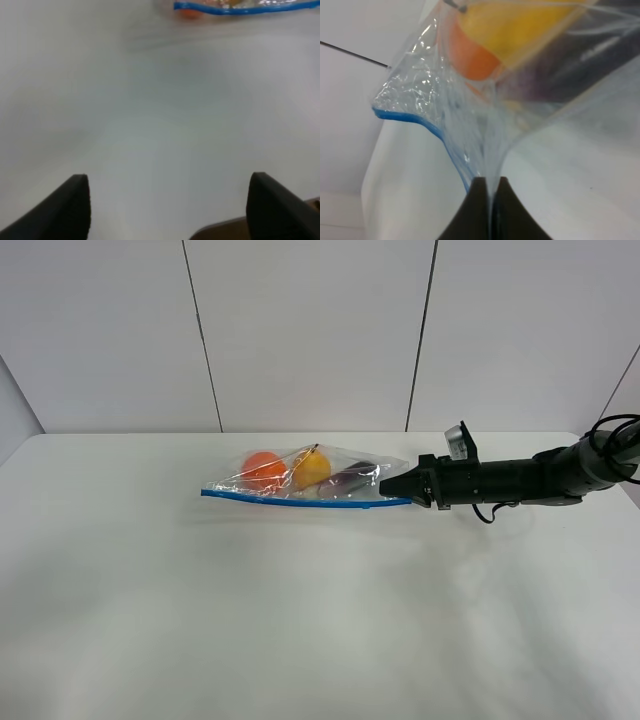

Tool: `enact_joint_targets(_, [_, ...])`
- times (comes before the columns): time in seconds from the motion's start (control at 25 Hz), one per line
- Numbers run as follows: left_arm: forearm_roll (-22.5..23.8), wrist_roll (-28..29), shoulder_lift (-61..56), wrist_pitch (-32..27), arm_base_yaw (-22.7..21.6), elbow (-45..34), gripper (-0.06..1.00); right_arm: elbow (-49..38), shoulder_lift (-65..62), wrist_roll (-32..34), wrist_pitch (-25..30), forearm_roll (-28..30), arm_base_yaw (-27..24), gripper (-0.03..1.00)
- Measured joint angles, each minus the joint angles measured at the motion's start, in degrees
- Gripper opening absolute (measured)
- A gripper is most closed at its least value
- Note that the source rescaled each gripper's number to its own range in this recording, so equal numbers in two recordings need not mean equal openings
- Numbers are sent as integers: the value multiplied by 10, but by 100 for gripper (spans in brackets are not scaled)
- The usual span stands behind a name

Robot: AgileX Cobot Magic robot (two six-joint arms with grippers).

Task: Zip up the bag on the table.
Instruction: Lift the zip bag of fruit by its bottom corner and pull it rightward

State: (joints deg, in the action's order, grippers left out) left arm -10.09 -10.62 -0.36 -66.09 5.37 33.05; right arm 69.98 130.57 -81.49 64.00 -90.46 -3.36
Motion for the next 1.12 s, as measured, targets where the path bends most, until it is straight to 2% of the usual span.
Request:
enact_joint_targets(0.08, [-71, -88, 0, 24, 0, 6, 100, 0, 0, 7, 3, 3, 0, 0])
enact_joint_targets(0.16, [-158, -215, 12, 50, 0, 9, 100, 0, 0, 11, 9, 7, 0, 0])
enact_joint_targets(0.32, [-319, -558, 76, 71, 0, 10, 100, 0, 0, 19, 24, 7, 0, 0])
enact_joint_targets(0.4, [-386, -697, 124, 81, 0, 10, 100, 0, 0, 20, 25, 7, 0, 0])
enact_joint_targets(0.56, [-493, -847, 222, 127, 0, 10, 100, 0, 0, 20, 26, 7, 0, 0])
enact_joint_targets(0.68, [-553, -954, 295, 132, 0, 10, 100, 0, 0, 20, 28, 7, 0, 0])
enact_joint_targets(0.84, [-599, -1069, 377, 139, 0, 10, 100, 0, 0, 22, 36, 7, 0, 0])
enact_joint_targets(0.96, [-637, -1158, 449, 184, 0, 10, 100, 0, 0, 24, 37, 7, 0, 0])
enact_joint_targets(1.04, [-684, -1228, 498, 226, 0, 10, 100, 0, 0, 24, 41, 5, 0, 0])
enact_joint_targets(1.12, [-760, -1323, 551, 256, 0, 15, 100, 0, 0, 26, 45, -4, 0, 0])
